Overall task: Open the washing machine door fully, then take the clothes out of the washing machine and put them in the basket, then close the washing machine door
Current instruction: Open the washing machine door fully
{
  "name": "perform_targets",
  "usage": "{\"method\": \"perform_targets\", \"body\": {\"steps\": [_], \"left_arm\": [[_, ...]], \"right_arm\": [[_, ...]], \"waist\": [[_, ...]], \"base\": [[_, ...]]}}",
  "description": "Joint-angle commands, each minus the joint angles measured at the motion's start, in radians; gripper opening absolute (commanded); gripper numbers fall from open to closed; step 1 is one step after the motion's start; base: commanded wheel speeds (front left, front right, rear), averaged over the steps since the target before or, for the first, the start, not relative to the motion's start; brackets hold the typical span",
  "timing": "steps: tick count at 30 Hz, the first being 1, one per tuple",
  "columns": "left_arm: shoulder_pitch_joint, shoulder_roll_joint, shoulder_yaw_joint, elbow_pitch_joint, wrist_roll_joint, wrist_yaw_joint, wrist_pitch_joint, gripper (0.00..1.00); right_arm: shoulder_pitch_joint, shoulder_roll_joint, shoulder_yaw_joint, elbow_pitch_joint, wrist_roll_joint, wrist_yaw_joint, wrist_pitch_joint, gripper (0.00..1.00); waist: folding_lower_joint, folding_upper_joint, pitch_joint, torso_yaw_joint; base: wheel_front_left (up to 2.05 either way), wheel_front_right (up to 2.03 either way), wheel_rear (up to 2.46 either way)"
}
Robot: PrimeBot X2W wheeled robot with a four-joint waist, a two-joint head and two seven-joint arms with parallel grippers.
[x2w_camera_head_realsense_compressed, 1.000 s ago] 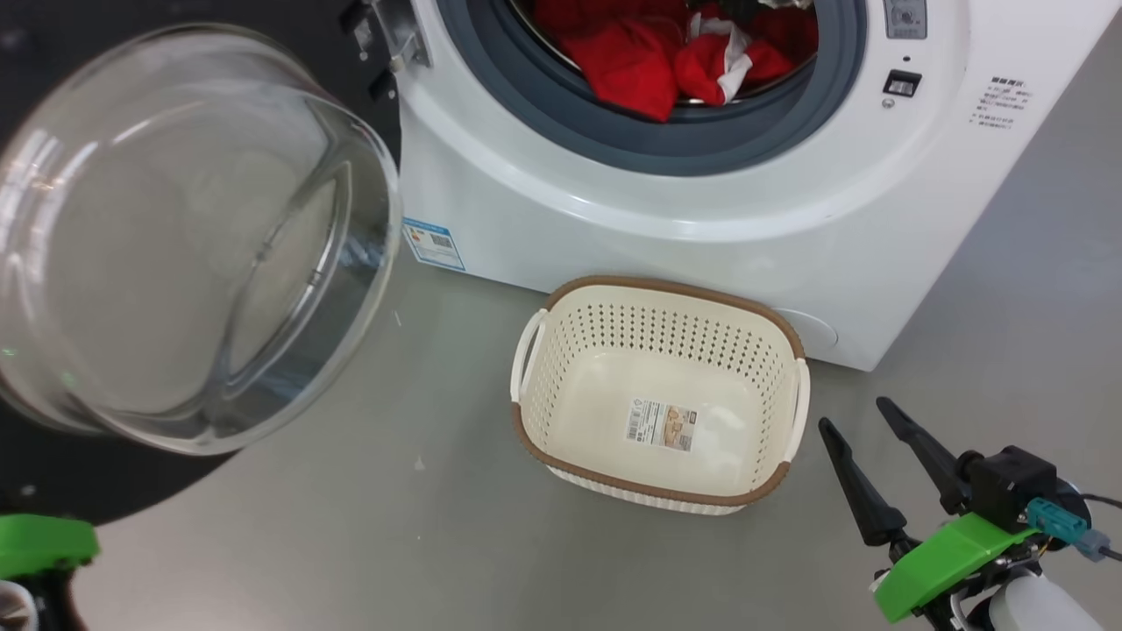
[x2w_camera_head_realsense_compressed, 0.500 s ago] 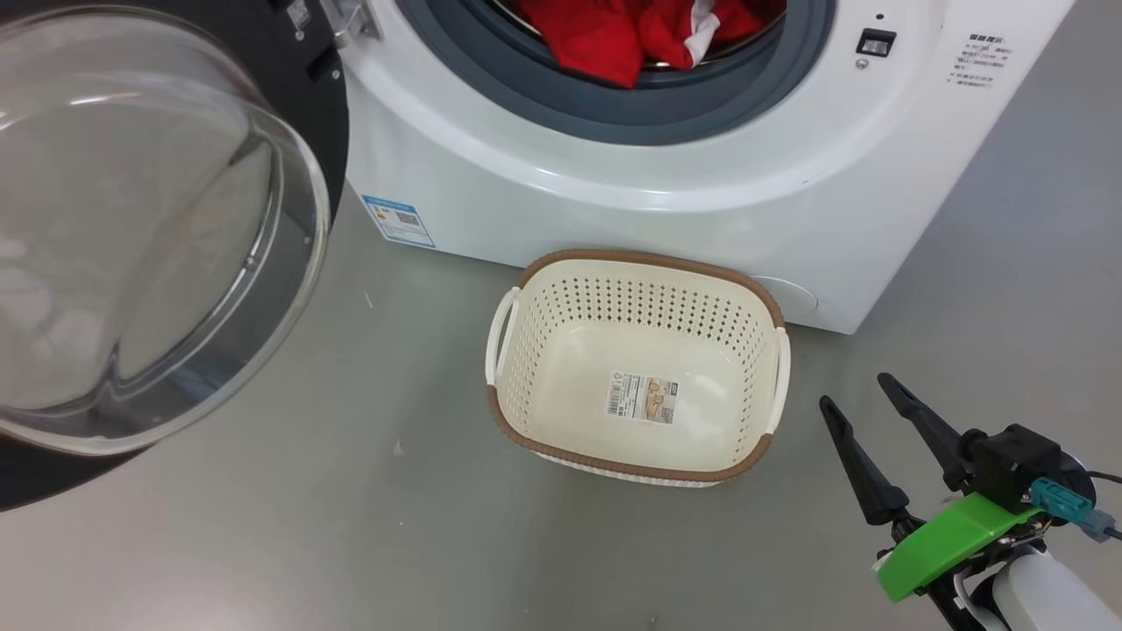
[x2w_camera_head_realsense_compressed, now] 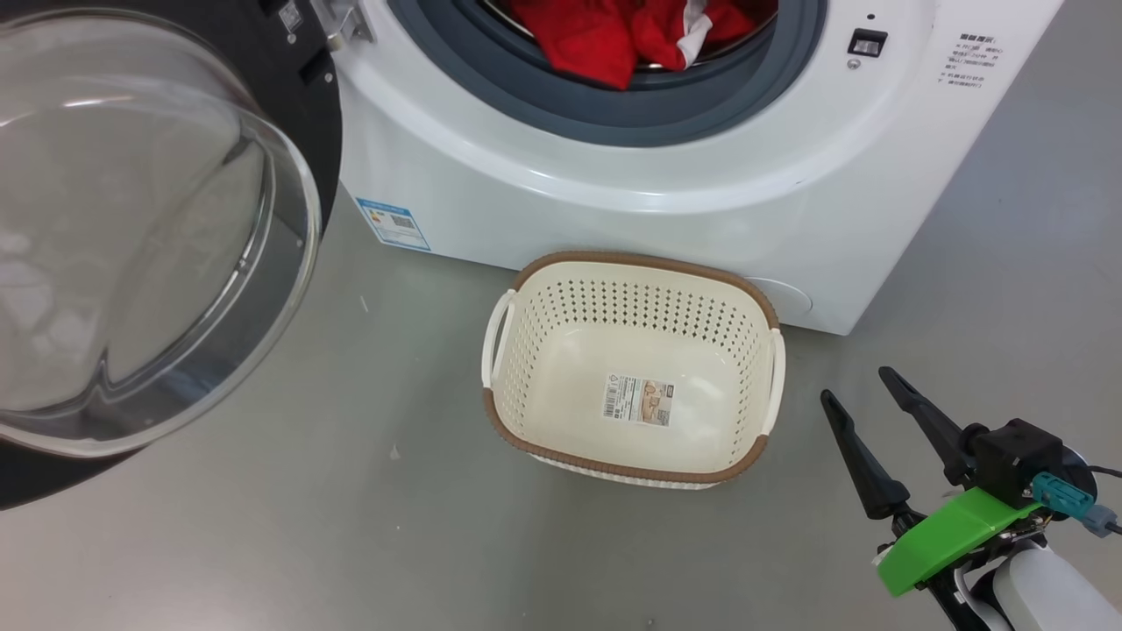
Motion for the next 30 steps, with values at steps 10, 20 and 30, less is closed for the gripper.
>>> {"method": "perform_targets", "body": {"steps": [10,20,30], "left_arm": [[0.102,-0.019,-0.081,-0.127,-0.029,-0.006,-0.005,0.44],[0.253,-0.086,-0.173,-0.302,-0.052,-0.006,-0.005,1.0],[0.373,-0.109,-0.301,-0.399,-0.043,-0.006,-0.005,1.0]], "right_arm": [[0.006,0.005,0.01,-0.018,0.006,0.006,-0.009,1.0],[0.011,0.023,0.0,-0.018,0.009,0.006,-0.009,1.0],[0.029,0.043,-0.027,-0.023,0.01,0.006,-0.009,1.0]], "waist": [[0.0,-0.0001,-0.041,0.012],[0.0,-0.0001,-0.072,-0.005],[0.0,-0.0001,-0.1,-0.058]], "base": [[0.0,0.0,0.0],[0.0,0.0,0.0],[0.0,0.0,0.0]]}}
